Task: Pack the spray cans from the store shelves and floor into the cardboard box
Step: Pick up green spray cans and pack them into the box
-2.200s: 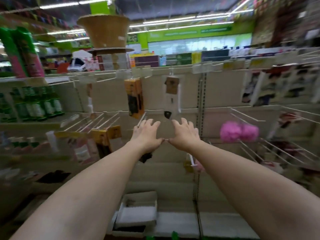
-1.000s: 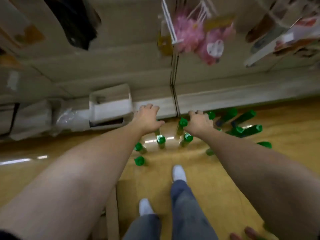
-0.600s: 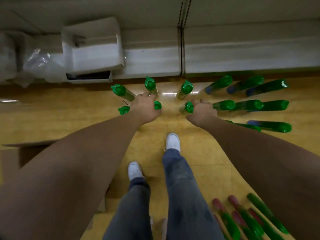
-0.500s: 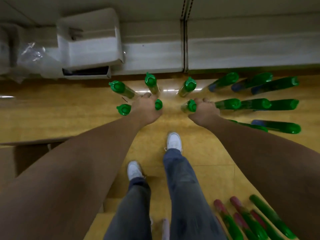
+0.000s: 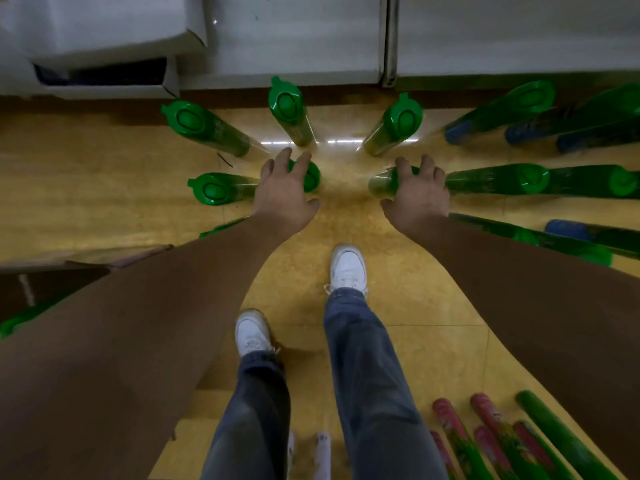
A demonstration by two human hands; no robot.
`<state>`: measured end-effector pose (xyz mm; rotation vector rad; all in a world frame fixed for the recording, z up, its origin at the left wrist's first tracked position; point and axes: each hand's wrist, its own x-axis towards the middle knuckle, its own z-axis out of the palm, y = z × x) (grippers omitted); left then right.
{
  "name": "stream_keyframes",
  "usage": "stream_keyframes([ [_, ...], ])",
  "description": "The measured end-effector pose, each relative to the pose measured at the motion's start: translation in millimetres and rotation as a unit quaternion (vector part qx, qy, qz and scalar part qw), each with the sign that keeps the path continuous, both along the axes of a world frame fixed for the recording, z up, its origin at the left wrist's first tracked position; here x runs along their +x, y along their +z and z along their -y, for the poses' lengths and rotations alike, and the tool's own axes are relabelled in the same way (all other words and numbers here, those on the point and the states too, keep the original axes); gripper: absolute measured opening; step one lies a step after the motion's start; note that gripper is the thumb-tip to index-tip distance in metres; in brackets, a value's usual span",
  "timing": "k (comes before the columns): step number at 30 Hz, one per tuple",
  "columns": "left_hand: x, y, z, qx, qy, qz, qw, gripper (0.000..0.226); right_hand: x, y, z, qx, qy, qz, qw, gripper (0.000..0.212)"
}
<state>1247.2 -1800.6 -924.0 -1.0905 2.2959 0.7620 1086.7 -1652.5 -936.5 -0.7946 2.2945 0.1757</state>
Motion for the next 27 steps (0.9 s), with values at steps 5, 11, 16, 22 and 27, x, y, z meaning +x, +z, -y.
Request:
stream_keyframes([
  [5,-5,-36,4,-0.002,0.014,-0.019,1.0,0.09,-9,-33,1,-0.017,0.0,0.025,1.0,0.07],
  [11,-8,-60,11,0.007,0.064,-0.04,0.997,0.093,-7,-48,-3,-0.029,0.021,-0.003,0.999,0.059],
  [16,-12,-56,7,0.011,0.093,-0.057,0.994,0.075,-5,-49,-11,-0.036,-0.007,0.002,0.999,0.057],
  [22,-4,-43,-1,0.013,0.073,-0.048,0.996,0.077,4,-35,-13,-0.031,-0.018,0.006,0.999,0.056],
  [27,-2,-12,-2,0.019,0.065,-0.053,0.996,0.079,14,-8,-8,-0.034,-0.021,0.023,0.999,0.054],
])
